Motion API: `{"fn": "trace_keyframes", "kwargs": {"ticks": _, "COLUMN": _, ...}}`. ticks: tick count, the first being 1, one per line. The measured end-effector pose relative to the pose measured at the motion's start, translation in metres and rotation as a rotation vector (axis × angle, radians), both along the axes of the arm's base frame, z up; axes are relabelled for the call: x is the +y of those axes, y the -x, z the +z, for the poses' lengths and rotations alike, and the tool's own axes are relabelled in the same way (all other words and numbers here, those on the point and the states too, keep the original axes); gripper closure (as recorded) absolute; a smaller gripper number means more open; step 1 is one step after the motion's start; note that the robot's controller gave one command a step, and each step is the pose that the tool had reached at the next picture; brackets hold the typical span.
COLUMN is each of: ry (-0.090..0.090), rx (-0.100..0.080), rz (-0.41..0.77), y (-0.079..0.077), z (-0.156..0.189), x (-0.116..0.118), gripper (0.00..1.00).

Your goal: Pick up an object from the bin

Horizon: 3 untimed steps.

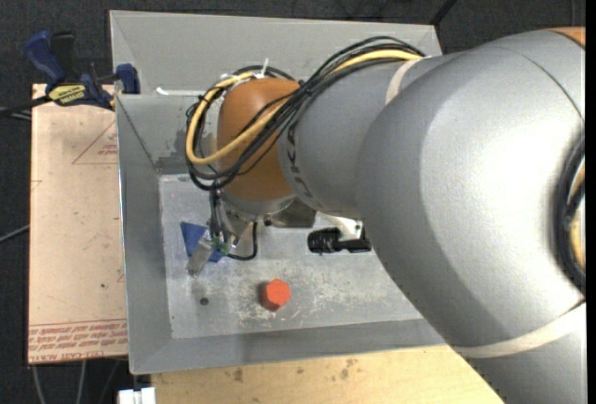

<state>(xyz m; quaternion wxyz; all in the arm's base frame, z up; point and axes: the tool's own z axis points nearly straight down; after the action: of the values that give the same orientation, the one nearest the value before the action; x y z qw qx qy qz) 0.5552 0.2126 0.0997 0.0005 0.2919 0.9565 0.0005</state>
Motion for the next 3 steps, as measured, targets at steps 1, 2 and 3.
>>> {"fn": "trace_keyframes", "kwargs": {"ticks": 1, "ry": 0.000, "rx": 0.002, "rz": -0.065, "y": -0.013, "z": -0.031, "x": -0.003, "gripper": 0.00}}
{"fn": "trace_keyframes", "kwargs": {"ticks": 2, "ry": 0.000, "rx": 0.003, "rz": -0.295, "y": -0.011, "z": -0.030, "x": -0.022, "gripper": 0.00}}
{"fn": "trace_keyframes", "kwargs": {"ticks": 3, "ry": -0.002, "rx": -0.002, "rz": -0.295, "y": -0.012, "z": -0.028, "x": -0.021, "gripper": 1.00}}
